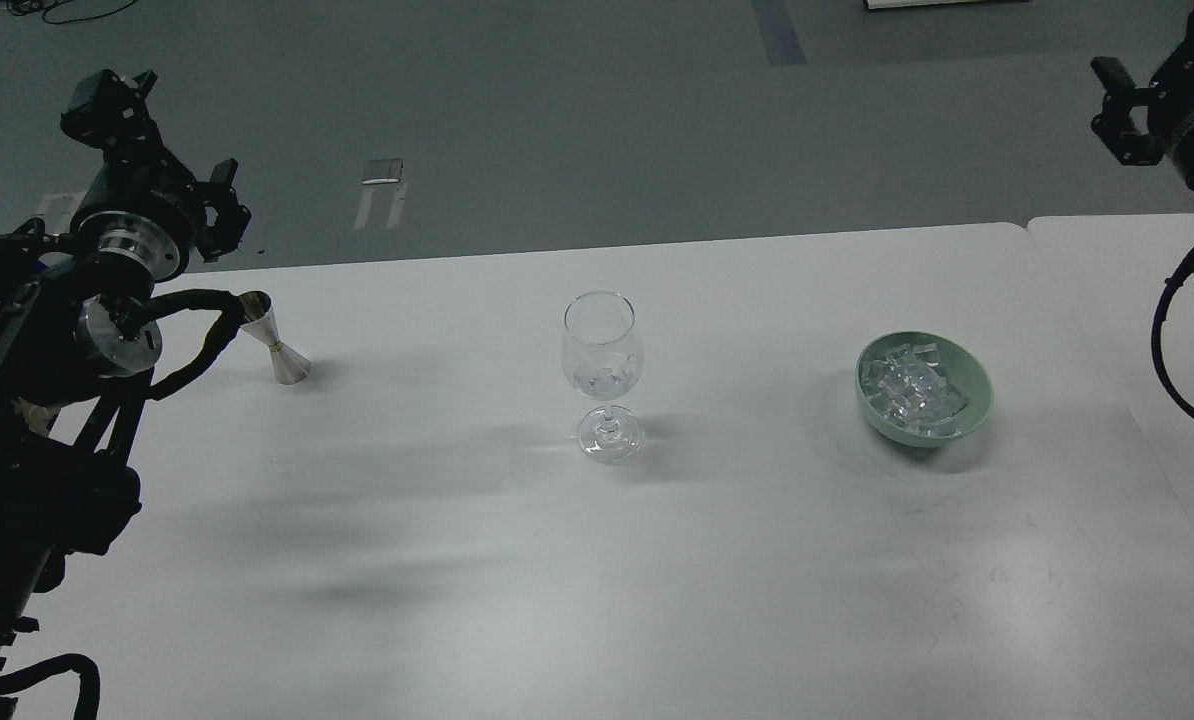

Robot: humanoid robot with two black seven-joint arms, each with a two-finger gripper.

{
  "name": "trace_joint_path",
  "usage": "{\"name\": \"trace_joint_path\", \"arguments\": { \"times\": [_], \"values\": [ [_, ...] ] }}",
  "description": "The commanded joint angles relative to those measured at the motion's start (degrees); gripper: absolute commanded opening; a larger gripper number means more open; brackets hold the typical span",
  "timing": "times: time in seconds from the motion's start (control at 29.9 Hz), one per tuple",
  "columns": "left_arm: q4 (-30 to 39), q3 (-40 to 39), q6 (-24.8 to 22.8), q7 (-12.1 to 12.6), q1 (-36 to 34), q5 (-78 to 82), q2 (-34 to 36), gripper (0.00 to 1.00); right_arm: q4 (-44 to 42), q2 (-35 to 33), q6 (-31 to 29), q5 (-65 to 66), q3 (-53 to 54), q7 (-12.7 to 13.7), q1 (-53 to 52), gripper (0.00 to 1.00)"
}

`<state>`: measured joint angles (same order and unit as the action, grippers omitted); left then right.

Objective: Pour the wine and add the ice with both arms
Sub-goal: 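Raise the open left gripper and hold it above the jigger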

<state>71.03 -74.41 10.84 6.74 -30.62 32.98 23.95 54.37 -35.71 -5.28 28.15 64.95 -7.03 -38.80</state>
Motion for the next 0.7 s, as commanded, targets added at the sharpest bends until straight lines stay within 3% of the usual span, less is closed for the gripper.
{"name": "trace_joint_path", "arguments": {
  "times": [0.0, 0.07, 0.2, 0.43, 0.67],
  "values": [
    [-0.01, -1.34, -4.77, -1.11, -0.06, -0.63, -0.74, 0.97, 0.65, -2.52, -0.08, 0.42, -1.05, 0.00, 0.13, 1.00],
    [-0.01, -0.74, -6.70, -2.69, -0.67, -3.35, -0.92, 0.97, 1.79, -4.62, -0.08, 2.86, -1.93, -0.17, 0.65, 1.00],
    [-0.27, -0.47, -7.94, -2.35, -1.02, -4.77, -0.22, 0.97, 3.73, -7.09, -0.17, 6.30, -2.11, -0.44, 0.92, 1.00],
    [-1.24, -0.56, -17.77, -2.87, -0.67, -4.77, -1.01, 0.98, 8.20, -8.32, -0.17, 12.96, -3.07, -0.52, 1.09, 1.00],
    [-1.24, -0.91, -18.67, -2.88, -1.02, -4.94, -1.27, 0.98, 10.67, -8.32, -0.17, 26.16, -5.01, -0.44, 0.92, 1.00]
  ]
}}
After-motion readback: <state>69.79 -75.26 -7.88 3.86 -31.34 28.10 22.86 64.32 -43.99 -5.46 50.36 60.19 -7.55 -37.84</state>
